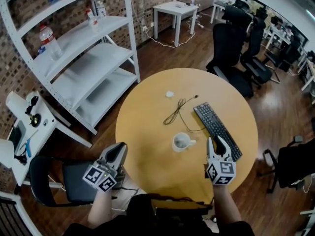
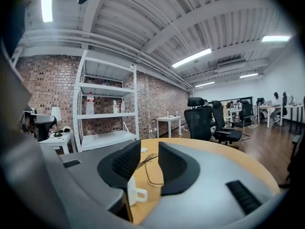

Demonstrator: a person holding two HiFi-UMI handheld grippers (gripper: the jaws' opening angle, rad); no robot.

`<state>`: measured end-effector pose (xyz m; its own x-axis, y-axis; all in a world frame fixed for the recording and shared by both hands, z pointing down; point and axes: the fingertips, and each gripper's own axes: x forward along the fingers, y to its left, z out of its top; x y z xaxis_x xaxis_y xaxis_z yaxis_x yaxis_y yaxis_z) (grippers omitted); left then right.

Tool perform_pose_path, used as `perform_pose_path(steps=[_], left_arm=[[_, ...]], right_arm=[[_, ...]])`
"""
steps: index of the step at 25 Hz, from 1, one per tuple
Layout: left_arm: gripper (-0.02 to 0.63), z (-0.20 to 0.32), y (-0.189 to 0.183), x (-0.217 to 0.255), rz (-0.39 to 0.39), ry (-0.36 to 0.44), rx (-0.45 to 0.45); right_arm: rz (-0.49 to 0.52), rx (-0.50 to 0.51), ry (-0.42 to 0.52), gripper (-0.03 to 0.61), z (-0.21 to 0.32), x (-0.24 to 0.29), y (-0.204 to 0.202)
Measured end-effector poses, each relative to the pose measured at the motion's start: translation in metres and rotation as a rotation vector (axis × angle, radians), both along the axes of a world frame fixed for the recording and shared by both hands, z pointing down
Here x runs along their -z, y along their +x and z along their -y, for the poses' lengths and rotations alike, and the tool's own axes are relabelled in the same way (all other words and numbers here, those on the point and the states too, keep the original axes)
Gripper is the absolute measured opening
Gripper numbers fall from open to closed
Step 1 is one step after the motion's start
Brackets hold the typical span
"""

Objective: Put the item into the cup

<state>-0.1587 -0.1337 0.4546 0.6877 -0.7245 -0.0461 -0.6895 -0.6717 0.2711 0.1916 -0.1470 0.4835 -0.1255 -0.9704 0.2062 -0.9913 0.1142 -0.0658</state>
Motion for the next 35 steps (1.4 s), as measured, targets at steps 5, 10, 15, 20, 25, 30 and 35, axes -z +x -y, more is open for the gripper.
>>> perform_pose_path(steps=[5, 10, 15, 20, 25, 30, 35], left_arm=[[0.037, 0.003, 0.029, 0.009, -0.005, 0.031, -0.070], [0.037, 0.000, 0.046, 0.013, -0.001, 0.041, -0.109], [0.037, -0.002, 0.061, 0.010, -0.003, 0.035, -0.136], [0.037, -0.003, 0.074, 0.014, -0.007, 0.048, -0.160], [0.037, -0.001, 0.070, 0.016, -0.009, 0.055, -0.155], [0.037, 0.002, 0.061, 0.011, -0.005, 0.044, -0.140], [0.037, 0.005, 0.058, 0.007, -0.002, 0.031, -0.144]], right_arm=[[0.003, -0.082, 0.042, 0.067, -0.042, 0.016, 0.046], [0.022, -0.175, 0.080, 0.027, -0.080, 0.027, 0.083], [0.043, -0.228, 0.103, 0.009, -0.114, 0.027, 0.107], [0.063, -0.230, 0.107, 0.008, -0.120, 0.025, 0.109], [0.079, -0.233, 0.103, 0.009, -0.117, 0.020, 0.103], [0.083, -0.230, 0.107, 0.009, -0.111, 0.020, 0.098], [0.082, -0.236, 0.107, 0.009, -0.107, 0.020, 0.096]])
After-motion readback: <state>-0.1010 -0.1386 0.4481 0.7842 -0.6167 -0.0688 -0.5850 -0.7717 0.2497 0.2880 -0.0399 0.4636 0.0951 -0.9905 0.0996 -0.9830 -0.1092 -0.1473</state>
